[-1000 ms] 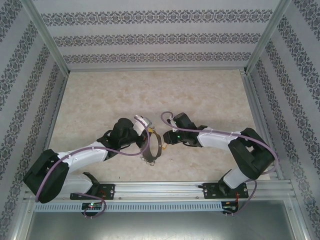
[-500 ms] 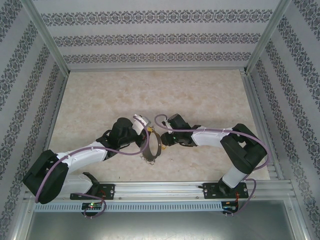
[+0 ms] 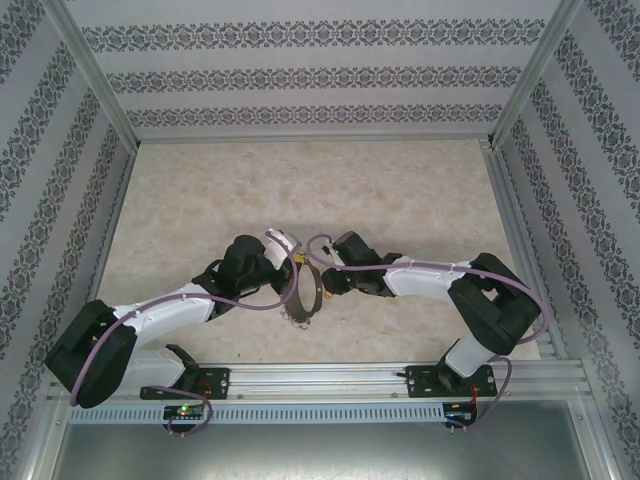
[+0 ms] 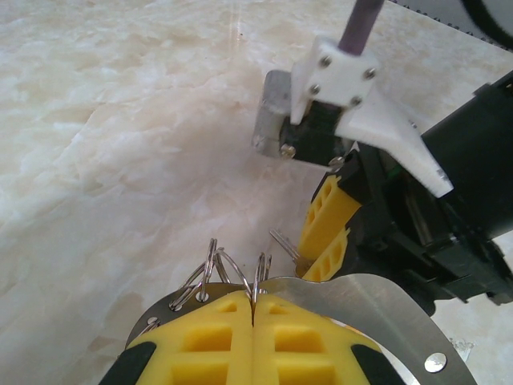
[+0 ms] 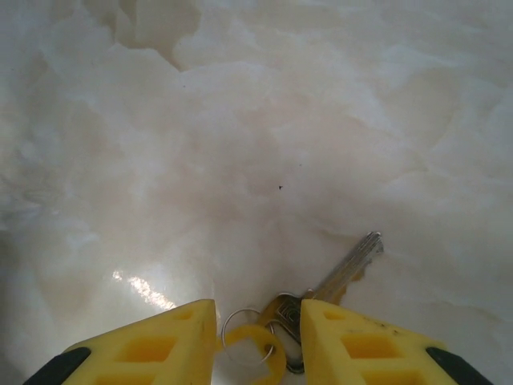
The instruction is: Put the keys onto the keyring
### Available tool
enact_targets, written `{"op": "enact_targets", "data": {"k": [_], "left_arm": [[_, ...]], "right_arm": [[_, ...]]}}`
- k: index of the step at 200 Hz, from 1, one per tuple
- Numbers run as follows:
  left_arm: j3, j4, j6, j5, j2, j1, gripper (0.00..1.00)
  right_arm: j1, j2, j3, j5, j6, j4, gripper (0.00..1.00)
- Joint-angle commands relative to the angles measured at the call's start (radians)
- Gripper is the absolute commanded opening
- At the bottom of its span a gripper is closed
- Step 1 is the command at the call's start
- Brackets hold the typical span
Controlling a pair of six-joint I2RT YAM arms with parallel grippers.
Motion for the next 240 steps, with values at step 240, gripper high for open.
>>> {"op": "enact_targets", "data": {"k": [240], "left_arm": [[0.015,0.048,-0.019,0.029,-0.001,0.012,0.0]], "right_arm": [[0.004,0.033,-0.019,0.055,-0.014,0.014,0.0]]}}
